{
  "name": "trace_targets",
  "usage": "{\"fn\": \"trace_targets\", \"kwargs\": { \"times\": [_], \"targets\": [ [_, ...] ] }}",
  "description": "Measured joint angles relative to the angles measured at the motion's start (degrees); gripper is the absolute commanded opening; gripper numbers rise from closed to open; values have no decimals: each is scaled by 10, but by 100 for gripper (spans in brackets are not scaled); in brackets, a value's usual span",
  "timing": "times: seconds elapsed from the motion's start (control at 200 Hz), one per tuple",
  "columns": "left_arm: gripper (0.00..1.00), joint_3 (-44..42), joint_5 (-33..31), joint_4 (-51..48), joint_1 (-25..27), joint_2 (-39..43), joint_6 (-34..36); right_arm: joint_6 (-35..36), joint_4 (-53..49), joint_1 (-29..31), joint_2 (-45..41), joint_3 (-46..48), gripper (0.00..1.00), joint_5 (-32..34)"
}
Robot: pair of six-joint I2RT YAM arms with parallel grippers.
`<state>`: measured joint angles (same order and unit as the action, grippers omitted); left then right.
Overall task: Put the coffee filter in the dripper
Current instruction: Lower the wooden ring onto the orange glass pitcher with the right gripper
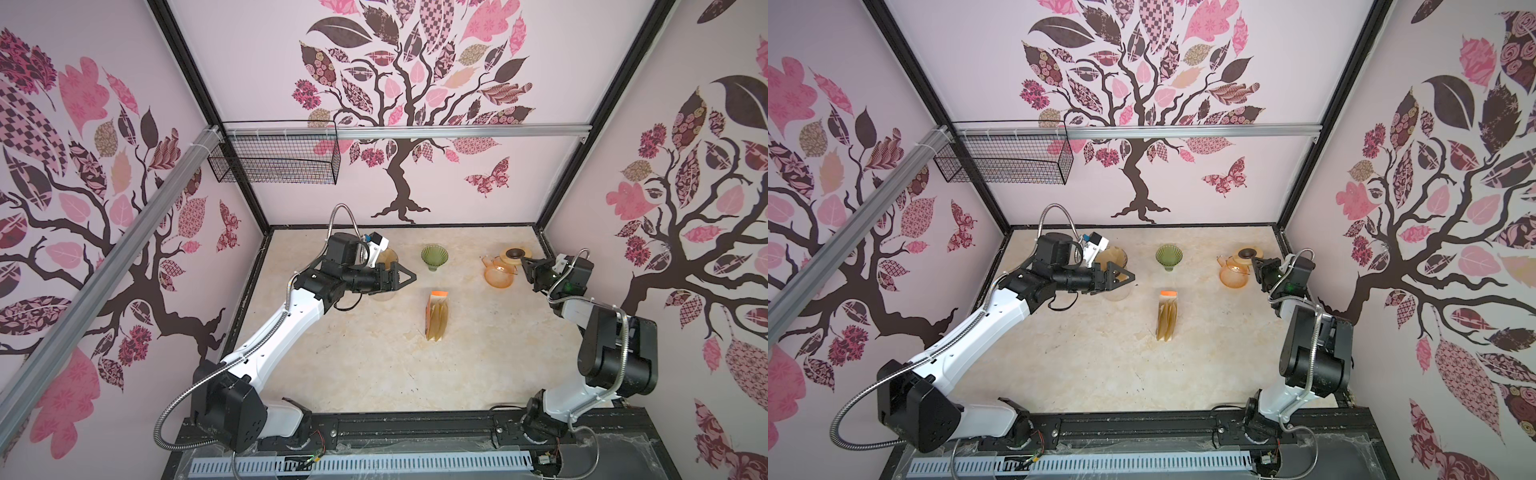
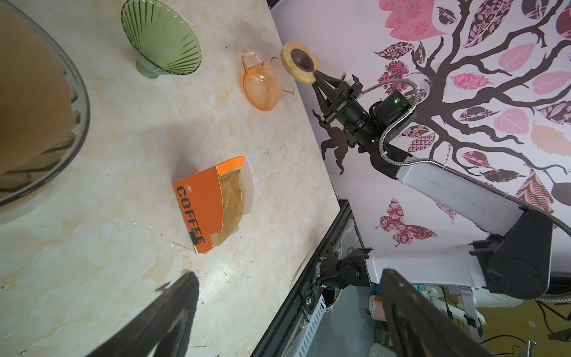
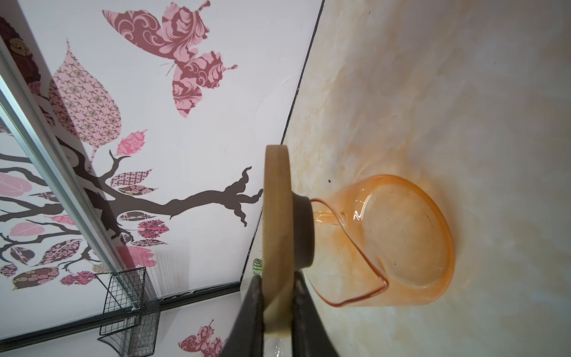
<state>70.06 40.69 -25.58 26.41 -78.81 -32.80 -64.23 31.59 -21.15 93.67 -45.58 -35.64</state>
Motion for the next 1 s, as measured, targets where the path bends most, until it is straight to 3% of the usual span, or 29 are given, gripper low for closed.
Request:
{"fn": "trace_targets", "kwargs": {
  "times": [0.405, 0.75, 1.0],
  "targets": [
    [98, -9, -12, 11, 2, 12, 18, -13, 28, 1, 26, -1, 0, -47],
    [98, -79, -32, 80, 2, 82, 28, -16, 35, 5, 53, -11, 0, -61],
    [98, -108, -36, 111, 2, 87, 28, -16, 41, 5, 70, -22, 0, -66]
  ]
}}
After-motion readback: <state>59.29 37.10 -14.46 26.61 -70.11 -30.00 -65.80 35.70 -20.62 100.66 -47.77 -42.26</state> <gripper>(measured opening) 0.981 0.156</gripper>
